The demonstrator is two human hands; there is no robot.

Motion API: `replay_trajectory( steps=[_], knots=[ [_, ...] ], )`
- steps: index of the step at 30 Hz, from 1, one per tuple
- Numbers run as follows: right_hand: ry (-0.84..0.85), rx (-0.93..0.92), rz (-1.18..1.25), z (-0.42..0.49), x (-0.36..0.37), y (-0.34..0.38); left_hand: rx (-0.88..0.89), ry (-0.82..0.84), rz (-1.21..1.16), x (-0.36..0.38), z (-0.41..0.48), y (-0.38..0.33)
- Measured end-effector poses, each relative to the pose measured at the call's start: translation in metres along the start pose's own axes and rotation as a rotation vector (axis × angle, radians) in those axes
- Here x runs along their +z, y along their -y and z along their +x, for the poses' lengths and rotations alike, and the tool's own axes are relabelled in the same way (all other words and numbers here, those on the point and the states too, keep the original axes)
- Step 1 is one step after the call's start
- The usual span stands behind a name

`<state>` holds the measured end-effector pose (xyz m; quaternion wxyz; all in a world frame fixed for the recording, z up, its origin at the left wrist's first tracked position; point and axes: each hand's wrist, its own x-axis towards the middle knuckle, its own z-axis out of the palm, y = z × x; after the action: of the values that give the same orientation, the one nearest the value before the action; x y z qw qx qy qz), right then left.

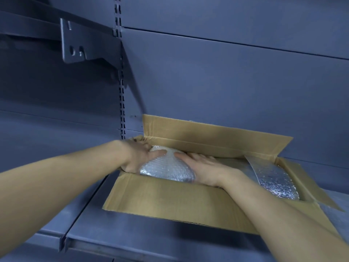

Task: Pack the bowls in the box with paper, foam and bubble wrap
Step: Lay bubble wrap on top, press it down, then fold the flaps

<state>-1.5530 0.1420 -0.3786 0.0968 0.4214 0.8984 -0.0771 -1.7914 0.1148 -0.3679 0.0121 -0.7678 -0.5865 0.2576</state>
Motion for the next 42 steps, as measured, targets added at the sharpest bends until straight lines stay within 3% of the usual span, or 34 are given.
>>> replay_trajectory(
  steps=[8, 16, 21, 24, 26, 31, 42],
  knots=[
    [-0.028, -0.021, 0.01, -0.012, -0.013, -0.016, 0.102, -0.094, -0.149, -0.007, -0.015, 0.012],
    [0.0, 0.009, -0.079, -0.007, -0.001, -0.009, -0.023, -0.018, 0.015, 0.001, -0.002, 0.0],
    [-0.018, -0.016, 0.153, -0.017, -0.009, -0.018, 0.104, -0.075, -0.262, -0.006, -0.018, 0.013],
    [-0.112, -0.027, 0.199, -0.018, -0.017, -0.014, 0.15, -0.193, -0.435, -0.015, -0.028, 0.021],
    [-0.14, -0.033, 0.135, -0.016, -0.013, -0.005, 0.155, -0.293, -0.402, -0.013, -0.03, 0.017],
    [0.068, 0.013, 0.021, -0.004, -0.001, 0.005, 0.123, -0.228, -0.169, 0.003, -0.017, 0.008],
    [0.054, 0.009, 0.034, -0.003, 0.001, -0.001, 0.133, -0.204, -0.251, 0.004, -0.021, 0.013]
  ],
)
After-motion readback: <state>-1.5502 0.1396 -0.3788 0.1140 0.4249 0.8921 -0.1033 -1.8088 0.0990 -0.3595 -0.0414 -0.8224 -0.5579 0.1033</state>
